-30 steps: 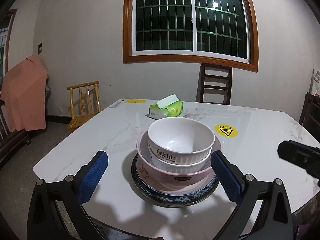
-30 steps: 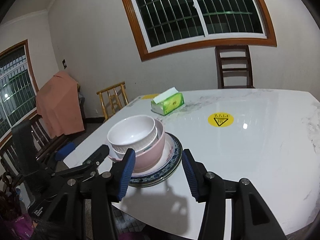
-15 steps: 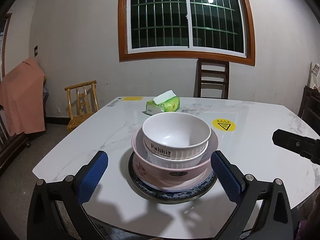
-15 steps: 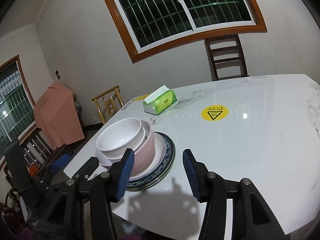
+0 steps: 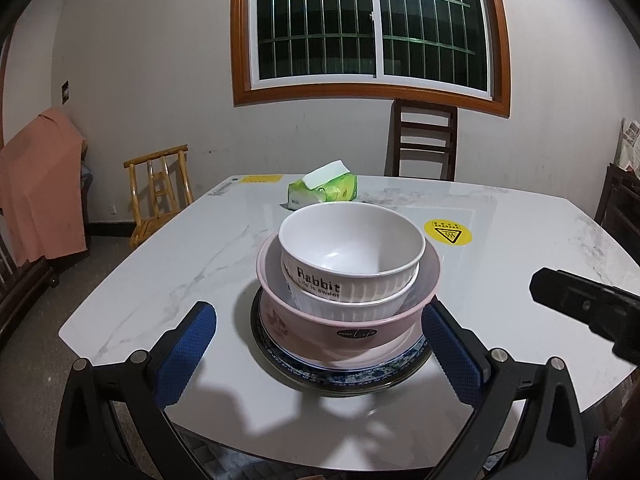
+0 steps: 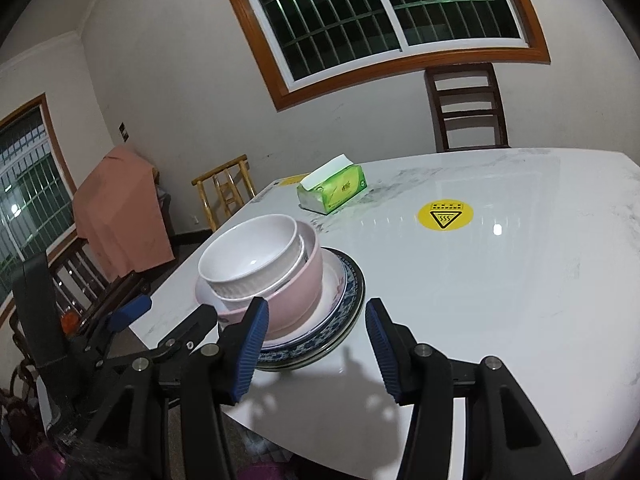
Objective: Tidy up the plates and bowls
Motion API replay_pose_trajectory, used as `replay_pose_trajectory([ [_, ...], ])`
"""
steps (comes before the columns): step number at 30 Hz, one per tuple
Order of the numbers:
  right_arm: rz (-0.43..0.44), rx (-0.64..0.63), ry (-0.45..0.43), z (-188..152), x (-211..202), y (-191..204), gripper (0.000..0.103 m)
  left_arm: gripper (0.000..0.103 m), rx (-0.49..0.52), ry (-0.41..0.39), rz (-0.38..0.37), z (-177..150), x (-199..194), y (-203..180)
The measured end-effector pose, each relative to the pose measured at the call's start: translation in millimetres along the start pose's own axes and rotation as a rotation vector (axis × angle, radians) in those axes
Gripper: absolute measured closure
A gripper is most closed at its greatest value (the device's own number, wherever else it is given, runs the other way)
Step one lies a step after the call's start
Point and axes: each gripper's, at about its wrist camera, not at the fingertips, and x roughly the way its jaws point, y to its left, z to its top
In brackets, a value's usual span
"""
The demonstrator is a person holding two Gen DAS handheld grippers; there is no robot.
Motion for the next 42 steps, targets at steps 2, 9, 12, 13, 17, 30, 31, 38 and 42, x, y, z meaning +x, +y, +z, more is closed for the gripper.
replay_pose_trajectory([
  [2, 0.003, -0.005, 0.006, -0.9, 0.5, 1.6, 0.051, 0.001, 0.000, 0.002, 0.001, -0.3, 0.2, 0.1],
  [9, 0.011, -0.003, 0.010, -2.7, -1.0, 3.4, 0.051, 0.001, 0.000, 0.001, 0.001, -2.6, 0.5, -0.1],
  [12, 0.014, -0.004, 0.016, -3.7, -0.5, 5.0, 0.051, 0.001, 0.000, 0.002, 0.000, -2.5, 0.5, -0.1],
  [13, 0.016, -0.004, 0.016, -4.1, -0.6, 5.2, 0.051, 0.001, 0.001, 0.001, 0.002, -2.4, 0.4, -0.2],
  [17, 0.018, -0.005, 0.018, -4.7, -0.4, 6.0, 0.051, 0.001, 0.002, 0.003, 0.000, -3.9, 0.1, 0.0],
  [30, 0.037, 0.006, 0.031, -8.8, 3.7, 4.2, 0.051, 0.001, 0.014, 0.022, 0.004, -8.1, 3.5, 0.8],
  [31, 0.039, 0.006, 0.032, -9.4, 4.0, 4.0, 0.051, 0.001, 0.014, 0.028, 0.003, -8.6, 4.6, 0.5],
  [38, 0.053, 0.029, 0.048, -11.3, 9.2, -9.2, 0.051, 0.001, 0.017, 0.062, 0.002, -7.6, 8.7, 0.7],
  [42, 0.012, 0.039, 0.036, -4.1, 7.8, -37.4, 0.051, 0.001, 0.028, 0.029, 0.048, -5.6, 5.4, 1.2],
])
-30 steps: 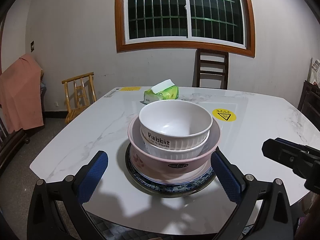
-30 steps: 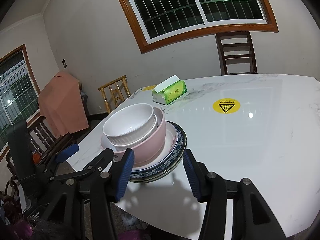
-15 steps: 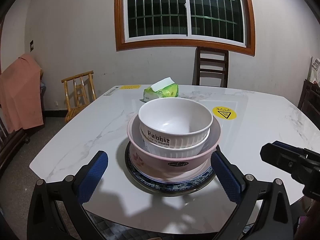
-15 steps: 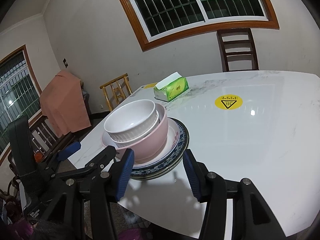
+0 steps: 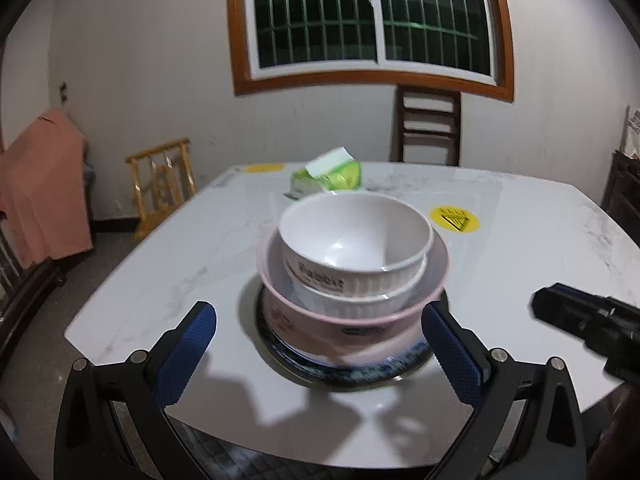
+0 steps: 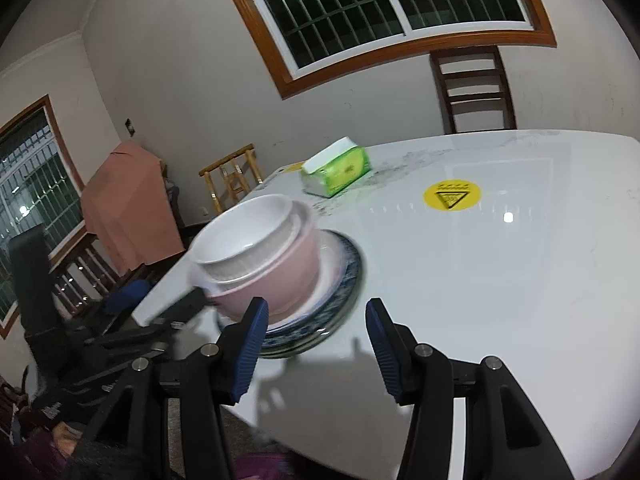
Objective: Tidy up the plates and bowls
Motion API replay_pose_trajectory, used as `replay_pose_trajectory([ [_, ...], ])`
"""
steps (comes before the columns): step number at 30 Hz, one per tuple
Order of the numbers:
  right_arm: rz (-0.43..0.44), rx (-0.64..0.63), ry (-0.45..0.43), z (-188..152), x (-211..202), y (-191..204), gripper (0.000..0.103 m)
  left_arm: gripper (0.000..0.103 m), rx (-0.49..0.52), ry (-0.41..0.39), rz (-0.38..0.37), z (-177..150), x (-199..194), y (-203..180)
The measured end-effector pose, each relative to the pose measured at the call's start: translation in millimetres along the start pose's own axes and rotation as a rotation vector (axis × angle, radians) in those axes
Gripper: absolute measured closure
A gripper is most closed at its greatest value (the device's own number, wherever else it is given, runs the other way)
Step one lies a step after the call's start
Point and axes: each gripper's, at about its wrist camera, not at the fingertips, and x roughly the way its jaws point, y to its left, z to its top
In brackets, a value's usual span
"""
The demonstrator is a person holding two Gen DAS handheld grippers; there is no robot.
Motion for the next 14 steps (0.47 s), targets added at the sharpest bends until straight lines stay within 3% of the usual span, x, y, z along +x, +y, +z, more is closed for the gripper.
replay_pose_trajectory([
  [5, -0.136, 0.036, 0.009, 21.1, -1.7, -75.4, 0.049, 0.001, -0.018, -0.029, 0.038, 5.7, -5.1, 6.4],
  [10, -0.339, 0.090, 0.107, 36.9, 9.4, -183.9, 0.048, 0.001, -0.148, 0.000, -0.023, 15.1, -1.0, 37.7],
  [14, -0.424, 0.190, 0.156, 44.6, 11.3, -248.0, 0.048, 0.001, -0.165, -0.025, 0.048, 17.2, -2.6, 50.3],
])
